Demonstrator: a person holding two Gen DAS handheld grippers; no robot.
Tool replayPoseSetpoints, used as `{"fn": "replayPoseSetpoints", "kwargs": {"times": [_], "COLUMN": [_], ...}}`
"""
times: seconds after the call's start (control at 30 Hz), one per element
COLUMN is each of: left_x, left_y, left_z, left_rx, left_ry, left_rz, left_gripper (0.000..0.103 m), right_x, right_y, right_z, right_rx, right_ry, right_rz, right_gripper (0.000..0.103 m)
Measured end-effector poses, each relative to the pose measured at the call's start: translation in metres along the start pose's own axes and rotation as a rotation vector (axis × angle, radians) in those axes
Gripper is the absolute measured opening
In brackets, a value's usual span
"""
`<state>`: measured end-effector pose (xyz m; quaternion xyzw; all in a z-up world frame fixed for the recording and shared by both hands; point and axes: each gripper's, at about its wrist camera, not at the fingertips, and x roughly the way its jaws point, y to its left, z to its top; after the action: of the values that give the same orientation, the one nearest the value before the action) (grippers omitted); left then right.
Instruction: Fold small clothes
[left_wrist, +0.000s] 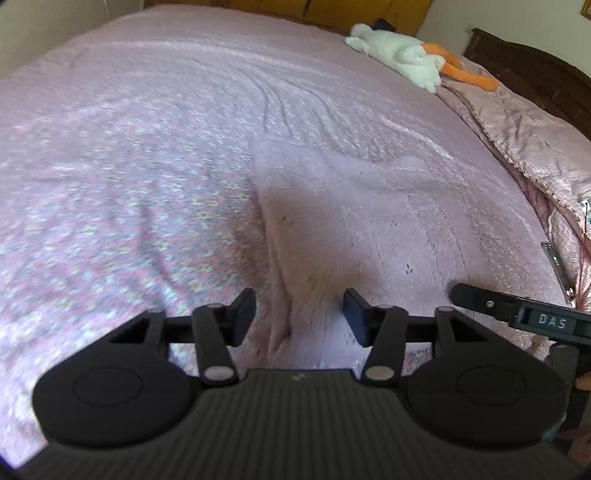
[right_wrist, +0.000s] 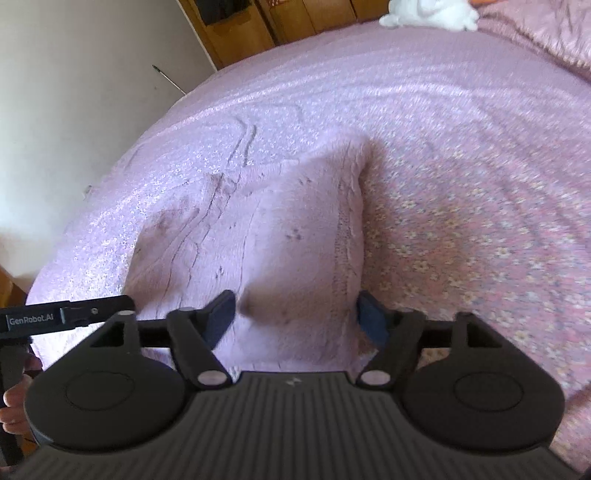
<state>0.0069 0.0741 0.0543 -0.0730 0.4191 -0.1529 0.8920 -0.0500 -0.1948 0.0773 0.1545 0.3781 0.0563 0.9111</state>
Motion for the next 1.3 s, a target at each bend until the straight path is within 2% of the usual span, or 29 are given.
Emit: {"fn": "replayPoseSetpoints", "kwargs": {"times": [0.07,0.23,0.4,0.47,0.53,0.63,0.8,1.3], "left_x": [-0.010,-0.019,-0.019,-0.016,-0.014,-0.010,-0.011,-0.012], "left_y": [-0.004,-0.023,-0.043,-0.049,-0.057,-0.070,-0.077,-0.074], "left_z": [-0.009,-0.029,-0.047,-0.053,-0.062,-0.072,-0.077,-0.078], "left_rx": [0.004,0.045,0.023,0.009,0.025,0.083,0.109,0.077], "left_ry": [-0.022,-0.038,-0.027,-0.009,-0.005,-0.016,-0.013,0.008], "left_rz": [0.045,0.131,0.195,0.201,0.221,0.289,0.305,0.317], "left_gripper": [0.067,0.068,0.069,0.070,0.070,0.070,0.070,0.070], "right_x": [-0.009,-0.034,-0.047,-0.046,-0.046,-0.044,-0.040,-0.038], "right_y": [0.004,0.023,0.033,0.030,0.026,0.024,0.024,0.025], "right_z": [-0.005,-0.026,-0.047,-0.052,-0.058,-0.063,-0.066,-0.066], "right_rx": [-0.031,-0.124,-0.151,-0.132,-0.115,-0.104,-0.099,-0.104], "right_ry": [-0.005,-0.037,-0.061,-0.059,-0.044,-0.021,-0.013,-0.007], "right_rz": [-0.008,-0.059,-0.150,-0.153,-0.150,-0.159,-0.162,-0.171], "right_gripper": [0.093,0.103,0.103,0.103,0.103,0.103,0.103,0.103]}}
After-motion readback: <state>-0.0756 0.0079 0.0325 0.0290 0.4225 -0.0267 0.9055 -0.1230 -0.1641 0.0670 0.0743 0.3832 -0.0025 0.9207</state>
